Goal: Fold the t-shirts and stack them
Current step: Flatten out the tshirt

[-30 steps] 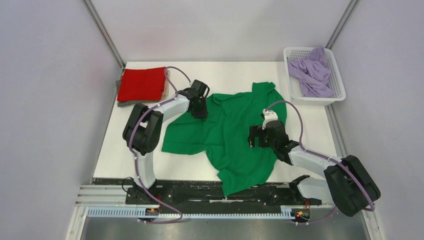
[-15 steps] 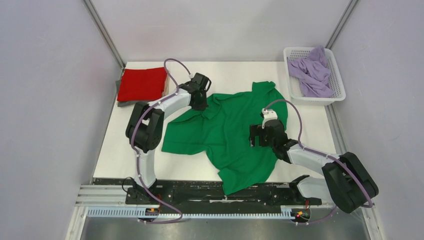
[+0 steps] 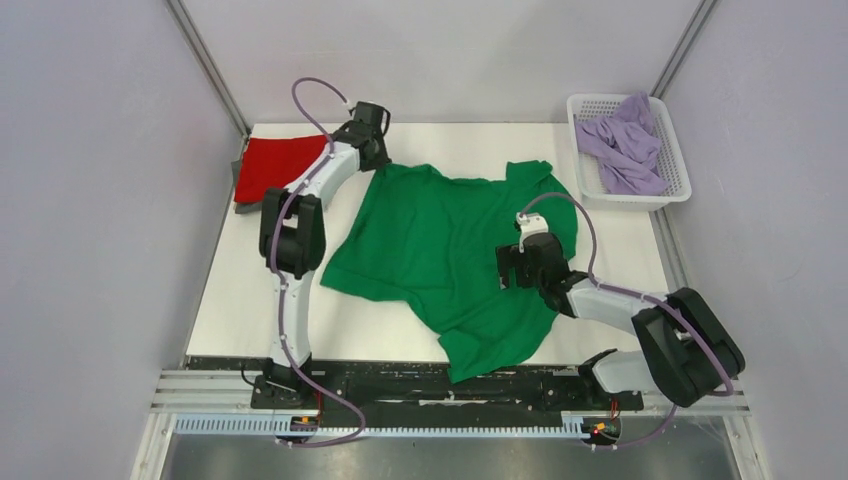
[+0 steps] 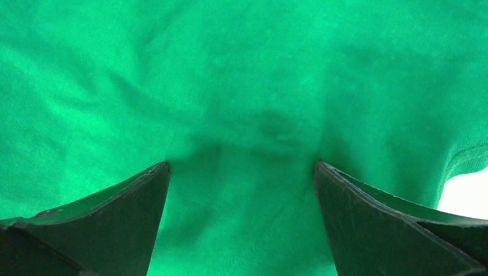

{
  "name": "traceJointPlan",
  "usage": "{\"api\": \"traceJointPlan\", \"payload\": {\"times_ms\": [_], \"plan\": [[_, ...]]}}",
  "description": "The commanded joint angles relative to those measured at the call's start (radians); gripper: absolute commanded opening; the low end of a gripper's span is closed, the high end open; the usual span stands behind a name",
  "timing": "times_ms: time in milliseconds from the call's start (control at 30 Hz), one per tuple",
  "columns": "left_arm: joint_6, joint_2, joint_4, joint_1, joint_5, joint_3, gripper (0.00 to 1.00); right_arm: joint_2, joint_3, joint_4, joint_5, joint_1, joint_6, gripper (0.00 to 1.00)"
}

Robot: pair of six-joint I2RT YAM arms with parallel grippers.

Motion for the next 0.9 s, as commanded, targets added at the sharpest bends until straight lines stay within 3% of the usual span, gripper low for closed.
{"api": "traceJointPlan", "payload": {"times_ms": [0, 33, 67, 100, 133, 233, 367, 667, 767, 867], "plan": [[0.072, 0.185, -0.008, 0.079, 0.003, 0.29, 0.04, 0.108, 0.09, -0.032, 0.076, -0.003, -0.061, 0.98], [0.073, 0.247, -0.072, 0.093, 0.04, 0.409, 0.11, 0.133, 0.122, -0.037, 0.105, -0.004, -0.067, 0.98], [0.07, 0.291, -0.117, 0.107, 0.057, 0.501, 0.34, 0.152, 0.152, -0.044, 0.13, -0.003, -0.071, 0.98], [0.075, 0.326, -0.155, 0.113, 0.069, 0.578, 0.75, 0.174, 0.175, -0.052, 0.152, -0.005, -0.074, 0.98], [0.08, 0.335, -0.167, 0.114, 0.067, 0.608, 0.99, 0.191, 0.2, -0.056, 0.166, -0.008, -0.075, 0.98], [0.088, 0.253, -0.146, 0.115, 0.07, 0.522, 1.0, 0.226, 0.247, -0.071, 0.178, -0.018, -0.067, 0.98], [0.074, 0.056, -0.047, 0.108, 0.112, 0.244, 1.0, 0.206, 0.269, -0.088, 0.17, -0.021, -0.047, 0.98], [-0.049, -0.329, 0.121, 0.054, 0.235, -0.388, 1.0, -0.043, 0.114, -0.176, 0.123, -0.022, 0.059, 0.98], [-0.094, -0.388, 0.225, 0.035, 0.32, -0.579, 1.0, -0.111, 0.038, -0.177, 0.059, -0.022, 0.081, 0.98], [-0.113, -0.402, 0.261, 0.031, 0.302, -0.672, 1.0, -0.117, 0.005, -0.177, 0.043, -0.023, 0.091, 0.98]]}}
